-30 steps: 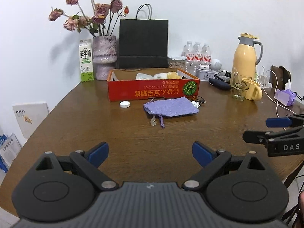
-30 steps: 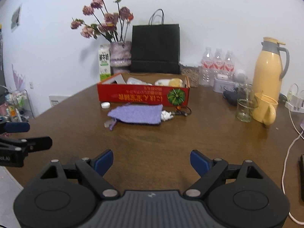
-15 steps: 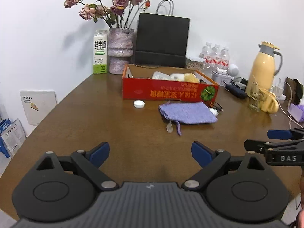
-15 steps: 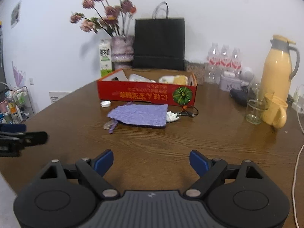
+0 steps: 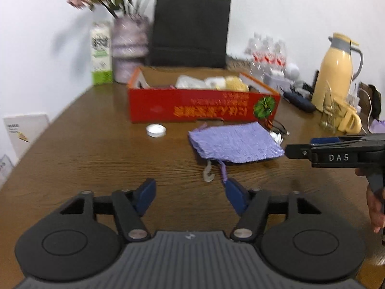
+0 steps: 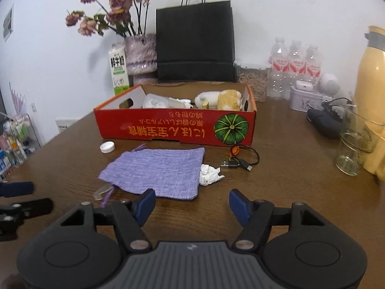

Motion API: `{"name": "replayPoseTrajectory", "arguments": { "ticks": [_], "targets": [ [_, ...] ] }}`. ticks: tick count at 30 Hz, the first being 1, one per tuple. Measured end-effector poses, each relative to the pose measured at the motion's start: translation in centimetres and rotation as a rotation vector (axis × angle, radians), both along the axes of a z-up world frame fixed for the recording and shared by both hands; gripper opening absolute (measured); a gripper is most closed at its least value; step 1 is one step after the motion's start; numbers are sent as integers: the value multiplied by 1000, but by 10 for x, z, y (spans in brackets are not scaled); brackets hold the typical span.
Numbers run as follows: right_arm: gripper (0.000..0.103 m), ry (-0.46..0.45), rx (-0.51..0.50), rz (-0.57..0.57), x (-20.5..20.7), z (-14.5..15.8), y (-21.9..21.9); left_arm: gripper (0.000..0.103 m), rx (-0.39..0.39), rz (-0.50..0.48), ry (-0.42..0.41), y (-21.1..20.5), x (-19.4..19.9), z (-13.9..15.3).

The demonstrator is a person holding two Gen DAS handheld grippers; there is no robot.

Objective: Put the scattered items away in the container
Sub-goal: 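Grasp the edge of the purple cloth with the right gripper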

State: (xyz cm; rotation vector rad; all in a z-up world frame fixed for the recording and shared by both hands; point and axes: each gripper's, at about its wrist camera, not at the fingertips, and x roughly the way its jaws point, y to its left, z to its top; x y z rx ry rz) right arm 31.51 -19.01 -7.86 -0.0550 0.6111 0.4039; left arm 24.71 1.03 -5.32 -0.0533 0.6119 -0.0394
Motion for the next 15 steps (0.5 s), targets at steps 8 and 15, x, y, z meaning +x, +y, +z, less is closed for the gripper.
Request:
{"name": "replayPoseTrajectory", "arguments": {
  "ticks": [8, 15],
  "targets": [
    [56, 15, -10, 18, 36, -8, 17, 34, -39, -23, 84, -5, 65, -21],
    [40, 23, -28, 16, 49, -19, 26, 6, 16, -48, 84, -16, 63, -23]
  ]
}}
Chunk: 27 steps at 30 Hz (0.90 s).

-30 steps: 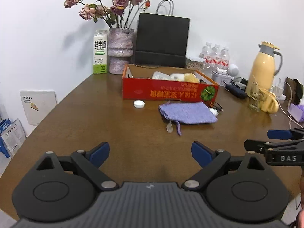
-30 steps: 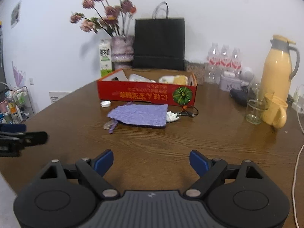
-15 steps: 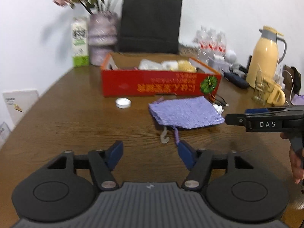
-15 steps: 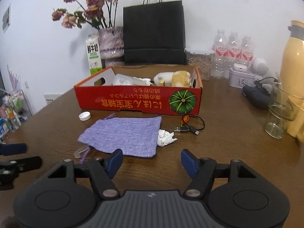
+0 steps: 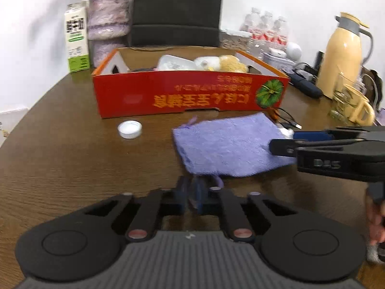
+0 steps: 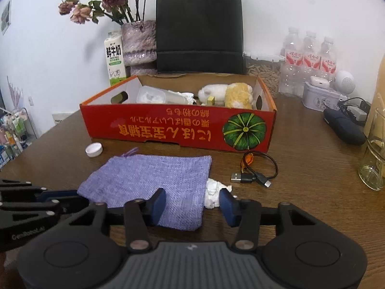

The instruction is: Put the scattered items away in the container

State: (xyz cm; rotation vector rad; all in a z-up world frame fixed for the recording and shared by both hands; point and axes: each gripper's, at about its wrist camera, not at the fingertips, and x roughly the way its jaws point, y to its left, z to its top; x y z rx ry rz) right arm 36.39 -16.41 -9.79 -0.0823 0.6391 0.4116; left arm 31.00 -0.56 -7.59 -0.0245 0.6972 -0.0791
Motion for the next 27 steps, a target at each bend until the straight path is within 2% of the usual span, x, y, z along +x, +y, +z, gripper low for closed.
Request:
{"name": "replayPoseTrajectory", "arguments": {
  "ticks": [4, 7, 9, 15, 19, 24, 27],
  "targets": [
    [20, -12, -49, 19, -6, -9, 9, 3, 81, -9, -20, -15, -8, -1],
    [5, -42, -73, 28, -11, -12, 13, 3, 64, 9, -14, -16, -13, 1],
    [3, -48, -55, 26, -16, -8, 10, 3, 44, 33, -22, -11, -21, 7],
    [3, -56, -5, 19, -38, 6, -3, 3, 50, 90, -59, 10, -59, 26],
    [3, -54, 21, 16, -69, 14, -14, 3, 39, 126, -25, 26, -81, 26],
    [3, -11, 9, 64, -120, 18, -34, 3, 29, 91, 7, 28, -111, 19],
    [8, 34, -10, 82, -138, 13, -45, 5, 48, 78, -8, 26, -119, 17]
  ]
}}
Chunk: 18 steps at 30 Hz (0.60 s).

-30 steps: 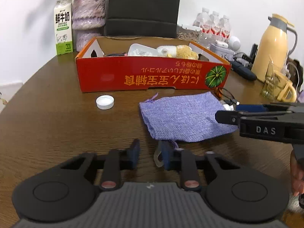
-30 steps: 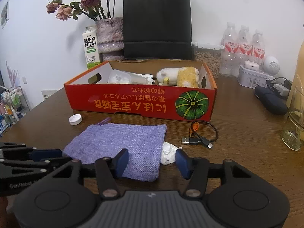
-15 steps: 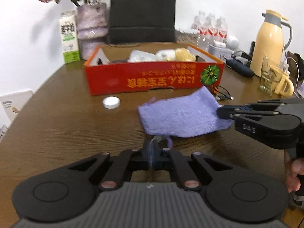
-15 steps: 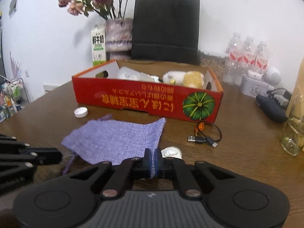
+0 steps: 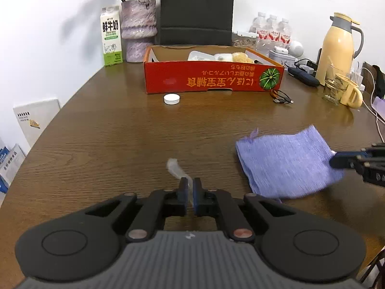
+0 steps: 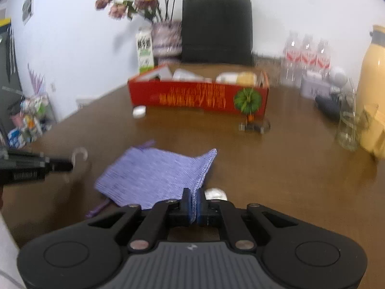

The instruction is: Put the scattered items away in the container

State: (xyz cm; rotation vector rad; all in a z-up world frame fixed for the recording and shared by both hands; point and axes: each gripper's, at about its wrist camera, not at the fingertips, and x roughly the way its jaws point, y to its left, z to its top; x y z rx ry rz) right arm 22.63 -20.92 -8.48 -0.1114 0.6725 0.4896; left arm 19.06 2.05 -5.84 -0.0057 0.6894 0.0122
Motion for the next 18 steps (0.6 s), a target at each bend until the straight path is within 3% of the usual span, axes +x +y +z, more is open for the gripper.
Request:
{"name": "replayPoseTrajectory", "arguments": {
  "ticks": [3, 8, 11, 15, 17, 18],
  "targets": [
    [20, 7, 8, -39, -7, -4, -11, 8, -10, 29, -10, 5, 6, 1],
    [29, -2, 80, -72, -4, 3, -18, 31, 16, 86, -15, 9, 18, 0],
    [43, -33, 71, -30, 3, 3, -6, 37, 64, 117, -22, 13, 19, -4],
    [52, -24, 15, 51, 27, -4, 22, 33, 36, 109, 22, 21, 24, -13],
    [57, -13, -22, 61, 38, -7, 34, 8, 27, 95, 29, 22, 25, -12],
    [58, -5, -43, 46, 44, -9, 39, 6, 28, 90, 30, 23, 25, -12]
  ]
}}
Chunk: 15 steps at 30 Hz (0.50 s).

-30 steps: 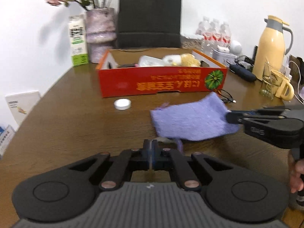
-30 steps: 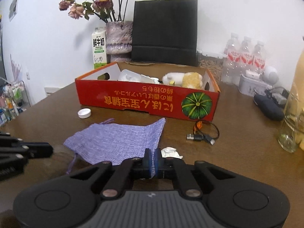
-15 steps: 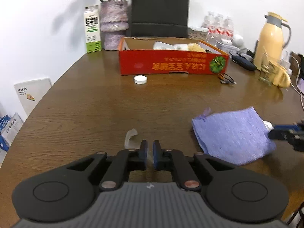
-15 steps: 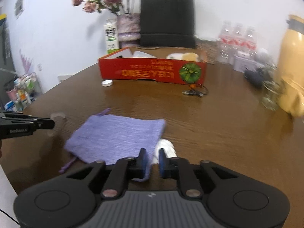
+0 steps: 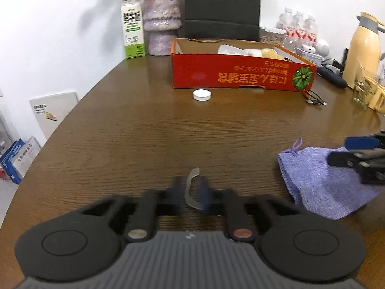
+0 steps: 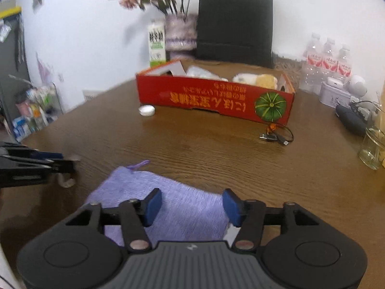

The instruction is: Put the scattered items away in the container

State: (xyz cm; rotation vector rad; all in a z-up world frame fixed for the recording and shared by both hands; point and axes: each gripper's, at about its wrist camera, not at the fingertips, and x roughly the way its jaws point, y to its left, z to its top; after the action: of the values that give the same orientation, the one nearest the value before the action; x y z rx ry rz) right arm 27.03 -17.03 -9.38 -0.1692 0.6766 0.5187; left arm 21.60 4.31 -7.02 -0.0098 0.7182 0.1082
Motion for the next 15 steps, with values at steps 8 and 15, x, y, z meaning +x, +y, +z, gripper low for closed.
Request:
{"name": "replayPoseTrajectory", "arguments": {
  "ticks": [8, 15],
  "targets": [
    [69, 41, 53, -31, 5, 1, 0, 3, -16, 2, -40, -1, -7, 3],
    [76, -2, 42, 68, -17, 6, 37, 3, -11, 26, -121, 3, -27, 29]
  ]
}}
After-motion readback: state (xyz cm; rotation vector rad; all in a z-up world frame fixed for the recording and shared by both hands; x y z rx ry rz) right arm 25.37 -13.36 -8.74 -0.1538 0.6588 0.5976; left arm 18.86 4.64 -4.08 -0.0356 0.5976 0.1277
